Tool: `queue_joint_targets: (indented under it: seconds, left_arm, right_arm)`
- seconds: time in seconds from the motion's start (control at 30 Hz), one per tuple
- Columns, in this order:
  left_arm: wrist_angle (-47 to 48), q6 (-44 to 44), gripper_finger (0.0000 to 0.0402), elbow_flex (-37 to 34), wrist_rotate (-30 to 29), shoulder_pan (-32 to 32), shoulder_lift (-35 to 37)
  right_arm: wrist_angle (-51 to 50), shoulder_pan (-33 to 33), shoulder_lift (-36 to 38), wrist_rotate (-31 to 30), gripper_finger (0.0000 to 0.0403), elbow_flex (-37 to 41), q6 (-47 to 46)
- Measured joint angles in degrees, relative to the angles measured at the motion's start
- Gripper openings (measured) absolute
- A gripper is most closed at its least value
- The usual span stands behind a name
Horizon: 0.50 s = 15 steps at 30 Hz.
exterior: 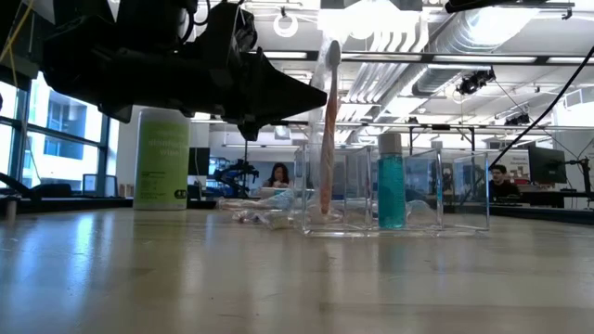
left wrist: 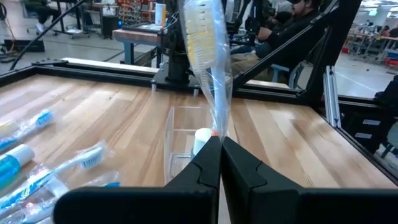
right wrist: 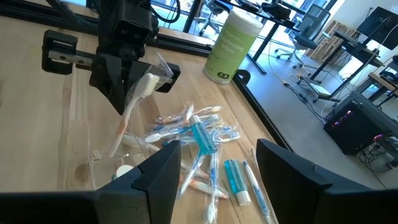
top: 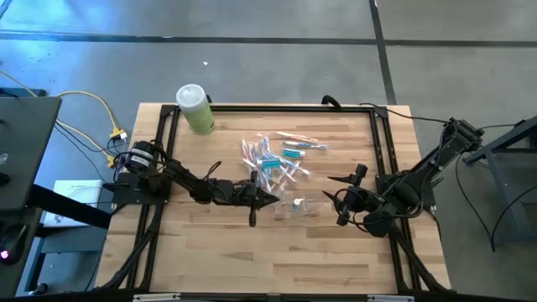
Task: Pick & Place toothbrushing station
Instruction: Put the orange toothbrush into the transparent organizer
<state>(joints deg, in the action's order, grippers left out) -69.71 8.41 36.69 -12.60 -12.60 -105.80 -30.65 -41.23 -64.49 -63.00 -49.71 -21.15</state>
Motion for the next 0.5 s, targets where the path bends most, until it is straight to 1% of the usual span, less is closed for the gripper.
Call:
queue_joint_targets:
  seconds: [0.13,0.5]
  left_arm:
    - [-0.18,-2.24,0.0003,0.0,0.0,0.11,0.0]
    - [0.04,-2.41,0.0003,0.0,0.0,0.11,0.0]
  right_arm:
    - [0.0,-0.01,0.0,0.12,0.0202,0.0,0.05]
    - [0.01,-0.02,0.0,0.14,0.0202,0.0,0.39]
